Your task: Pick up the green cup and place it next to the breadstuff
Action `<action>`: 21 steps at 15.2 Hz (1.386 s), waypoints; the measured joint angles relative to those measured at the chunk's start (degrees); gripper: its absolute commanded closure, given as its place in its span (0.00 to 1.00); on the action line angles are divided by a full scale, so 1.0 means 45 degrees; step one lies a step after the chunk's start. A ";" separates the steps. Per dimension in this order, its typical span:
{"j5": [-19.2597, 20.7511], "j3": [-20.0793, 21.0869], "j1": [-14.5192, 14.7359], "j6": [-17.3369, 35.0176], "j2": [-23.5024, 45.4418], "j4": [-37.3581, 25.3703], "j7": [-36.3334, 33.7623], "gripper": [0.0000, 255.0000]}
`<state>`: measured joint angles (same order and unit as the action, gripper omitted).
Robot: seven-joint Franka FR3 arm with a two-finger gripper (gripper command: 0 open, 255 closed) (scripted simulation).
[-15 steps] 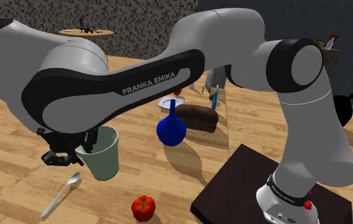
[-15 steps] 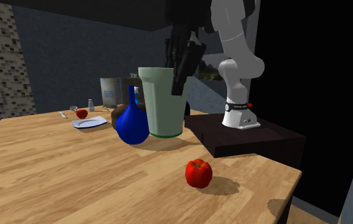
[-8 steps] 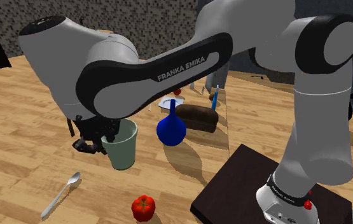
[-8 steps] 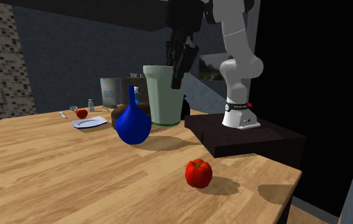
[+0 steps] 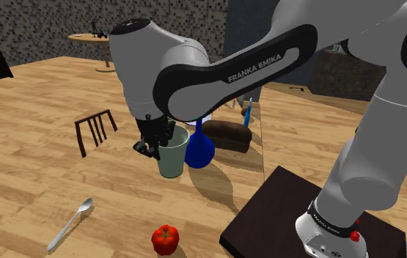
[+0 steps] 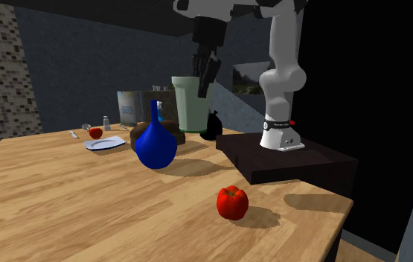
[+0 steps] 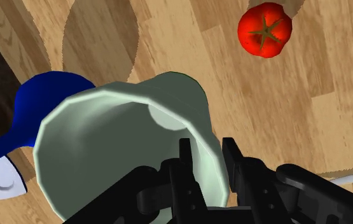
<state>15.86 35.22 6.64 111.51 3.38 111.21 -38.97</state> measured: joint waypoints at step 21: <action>-0.2213 -0.4628 -0.1779 0.2322 -0.7103 0.7485 0.7410 1.00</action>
<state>5.90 14.40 -1.36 121.96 -28.59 144.89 -5.62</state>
